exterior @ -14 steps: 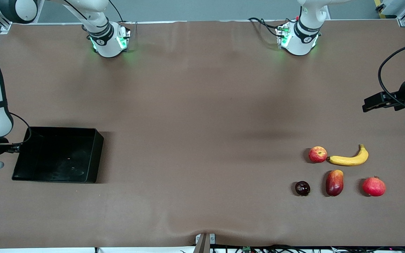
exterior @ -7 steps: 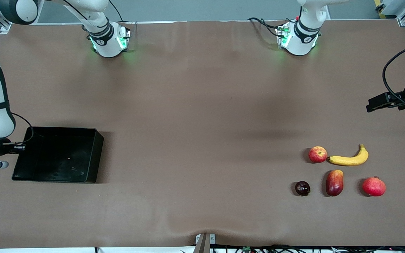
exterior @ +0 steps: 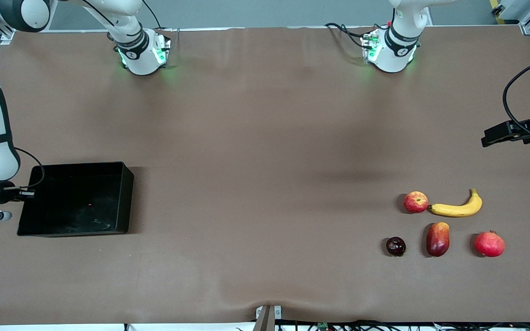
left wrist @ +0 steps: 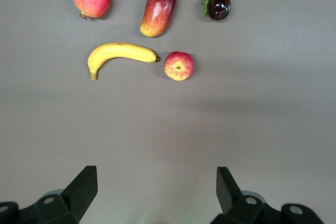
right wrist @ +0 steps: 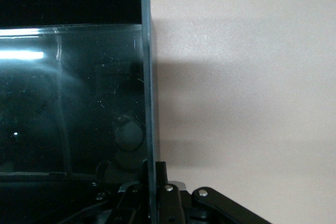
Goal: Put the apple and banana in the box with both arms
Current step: 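Slide the black tray with the right gripper toward the table's middle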
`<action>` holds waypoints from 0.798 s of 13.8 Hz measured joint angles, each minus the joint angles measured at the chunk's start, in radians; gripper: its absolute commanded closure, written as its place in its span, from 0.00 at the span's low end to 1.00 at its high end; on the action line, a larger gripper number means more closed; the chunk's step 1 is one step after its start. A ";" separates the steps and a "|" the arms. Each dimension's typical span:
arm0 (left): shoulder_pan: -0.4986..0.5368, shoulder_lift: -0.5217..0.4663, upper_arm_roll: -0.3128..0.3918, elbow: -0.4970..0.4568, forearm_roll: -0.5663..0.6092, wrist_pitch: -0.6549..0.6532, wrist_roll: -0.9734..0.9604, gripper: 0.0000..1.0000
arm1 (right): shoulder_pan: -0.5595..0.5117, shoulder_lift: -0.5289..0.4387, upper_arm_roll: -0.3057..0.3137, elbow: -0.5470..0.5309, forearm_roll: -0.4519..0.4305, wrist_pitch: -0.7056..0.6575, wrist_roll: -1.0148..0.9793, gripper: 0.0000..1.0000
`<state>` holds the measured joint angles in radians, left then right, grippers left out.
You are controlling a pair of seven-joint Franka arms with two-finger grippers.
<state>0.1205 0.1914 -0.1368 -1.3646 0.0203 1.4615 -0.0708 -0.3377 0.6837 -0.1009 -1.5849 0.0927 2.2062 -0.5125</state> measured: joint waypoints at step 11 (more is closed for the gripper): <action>0.001 0.000 0.000 0.000 0.000 0.000 0.000 0.00 | 0.242 -0.185 0.026 0.063 0.062 -0.217 0.269 1.00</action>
<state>0.1213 0.1914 -0.1371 -1.3644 0.0203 1.4615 -0.0708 -0.0961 0.4983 -0.0746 -1.5221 0.1544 1.9889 -0.2431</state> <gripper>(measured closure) 0.000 0.960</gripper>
